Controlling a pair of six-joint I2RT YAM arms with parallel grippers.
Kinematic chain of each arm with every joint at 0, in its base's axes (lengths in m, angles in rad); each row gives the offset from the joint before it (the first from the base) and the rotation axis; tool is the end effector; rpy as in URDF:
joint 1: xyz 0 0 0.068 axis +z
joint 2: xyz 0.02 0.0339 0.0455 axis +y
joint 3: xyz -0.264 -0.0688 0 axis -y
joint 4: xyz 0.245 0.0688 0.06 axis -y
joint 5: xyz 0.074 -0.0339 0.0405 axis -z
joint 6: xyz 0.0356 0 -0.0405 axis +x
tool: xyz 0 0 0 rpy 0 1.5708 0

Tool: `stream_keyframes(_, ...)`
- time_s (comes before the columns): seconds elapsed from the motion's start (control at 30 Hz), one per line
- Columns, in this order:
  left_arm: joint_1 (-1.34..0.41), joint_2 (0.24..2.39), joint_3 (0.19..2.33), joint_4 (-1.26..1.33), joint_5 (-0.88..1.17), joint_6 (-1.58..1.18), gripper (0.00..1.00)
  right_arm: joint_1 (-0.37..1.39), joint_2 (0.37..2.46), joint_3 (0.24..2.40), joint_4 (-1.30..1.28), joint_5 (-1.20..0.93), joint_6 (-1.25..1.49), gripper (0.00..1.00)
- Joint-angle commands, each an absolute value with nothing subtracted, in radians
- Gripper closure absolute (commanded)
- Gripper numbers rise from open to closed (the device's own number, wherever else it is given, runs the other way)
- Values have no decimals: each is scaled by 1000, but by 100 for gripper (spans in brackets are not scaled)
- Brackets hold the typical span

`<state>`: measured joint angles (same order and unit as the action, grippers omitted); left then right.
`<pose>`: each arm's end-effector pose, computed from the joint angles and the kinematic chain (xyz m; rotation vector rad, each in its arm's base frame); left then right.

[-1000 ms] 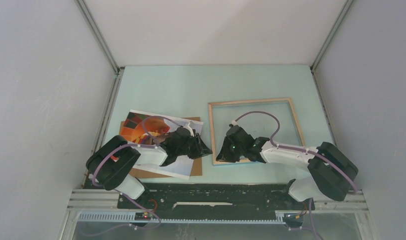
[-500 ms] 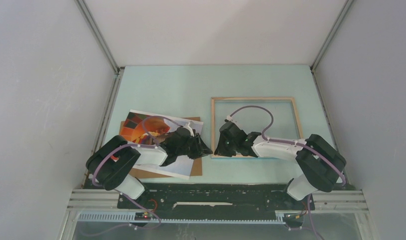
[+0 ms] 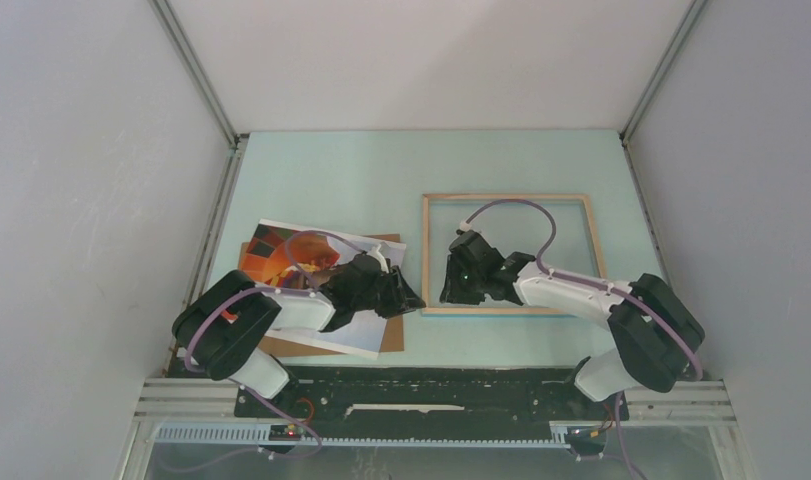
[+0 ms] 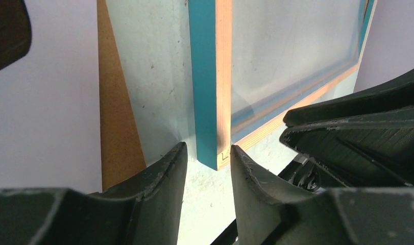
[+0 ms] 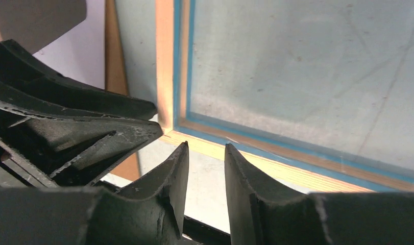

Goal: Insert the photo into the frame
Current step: Adjust the photo frame item on the photo frame.

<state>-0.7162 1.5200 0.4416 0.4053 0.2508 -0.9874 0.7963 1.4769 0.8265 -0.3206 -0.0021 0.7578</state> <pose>0.1904 -0.1774 0.1220 -0.1876 2.4979 -1.1138 0.2017 0.2062 0.1853 -0.0520 2.6559 0.5780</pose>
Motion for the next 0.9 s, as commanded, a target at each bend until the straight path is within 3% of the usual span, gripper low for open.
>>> stream_keyframes(0.0,-723,1547,474,368,256,-951,55,840,1474,890,-430,78,657,57)
stream_keyframes(0.13,-723,1552,465,357,248,-951,58,935,1524,980,-549,296,609,46)
stream_keyframes(0.33,-724,1571,466,337,242,-951,60,998,1664,1121,-652,410,556,46)
stream_keyframes(0.87,-723,1589,441,320,213,-991,65,1037,1766,1147,-605,389,581,46)
